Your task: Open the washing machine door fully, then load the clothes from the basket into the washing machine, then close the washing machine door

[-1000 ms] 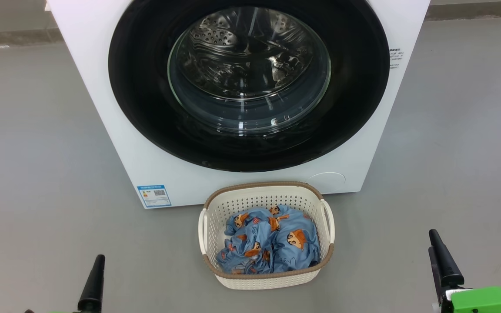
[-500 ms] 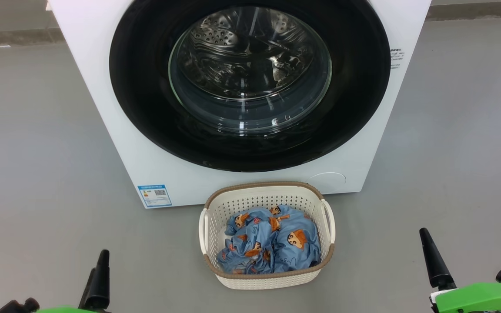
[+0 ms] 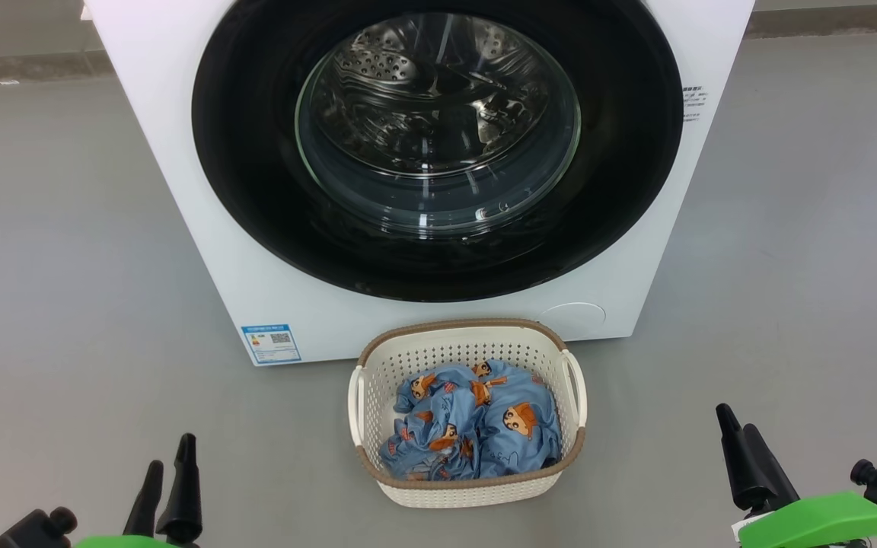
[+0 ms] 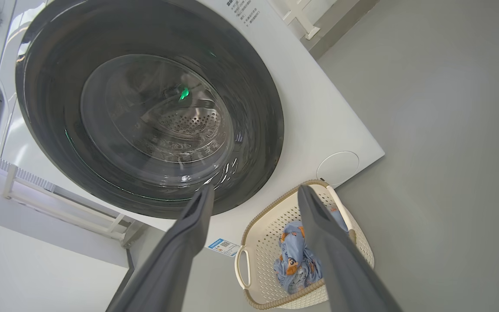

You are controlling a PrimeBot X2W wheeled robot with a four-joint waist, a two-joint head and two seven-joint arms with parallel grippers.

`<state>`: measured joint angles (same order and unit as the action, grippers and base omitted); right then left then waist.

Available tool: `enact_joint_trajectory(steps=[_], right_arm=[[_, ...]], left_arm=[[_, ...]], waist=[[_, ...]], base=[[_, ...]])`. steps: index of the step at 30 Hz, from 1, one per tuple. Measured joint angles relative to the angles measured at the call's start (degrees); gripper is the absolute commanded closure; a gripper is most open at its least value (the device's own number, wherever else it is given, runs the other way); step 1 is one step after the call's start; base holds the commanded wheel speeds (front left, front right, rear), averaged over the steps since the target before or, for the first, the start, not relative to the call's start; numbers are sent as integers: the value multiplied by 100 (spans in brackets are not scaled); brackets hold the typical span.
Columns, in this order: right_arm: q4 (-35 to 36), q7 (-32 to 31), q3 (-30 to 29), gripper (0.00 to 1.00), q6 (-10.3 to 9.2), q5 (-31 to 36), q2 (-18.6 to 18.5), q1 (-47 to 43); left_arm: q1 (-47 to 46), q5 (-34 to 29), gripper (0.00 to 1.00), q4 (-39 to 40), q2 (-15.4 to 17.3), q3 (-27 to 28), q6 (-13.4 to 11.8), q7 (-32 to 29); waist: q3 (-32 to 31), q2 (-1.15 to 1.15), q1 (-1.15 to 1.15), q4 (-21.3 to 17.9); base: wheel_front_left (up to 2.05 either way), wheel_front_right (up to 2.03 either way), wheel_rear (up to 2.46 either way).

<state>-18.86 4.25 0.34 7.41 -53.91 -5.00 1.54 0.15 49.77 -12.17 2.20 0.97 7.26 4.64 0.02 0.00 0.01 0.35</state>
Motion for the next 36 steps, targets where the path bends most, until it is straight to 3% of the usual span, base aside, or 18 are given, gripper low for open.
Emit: enact_joint_trajectory(steps=[36], right_arm=[[-136, 578, 372, 0, 0, 2193, -148, 7]], left_arm=[[107, -2709, 0, 387, 2, -68, 7, 554]], waist=[[17, 0, 0, -2]], base=[[0, 0, 0]])
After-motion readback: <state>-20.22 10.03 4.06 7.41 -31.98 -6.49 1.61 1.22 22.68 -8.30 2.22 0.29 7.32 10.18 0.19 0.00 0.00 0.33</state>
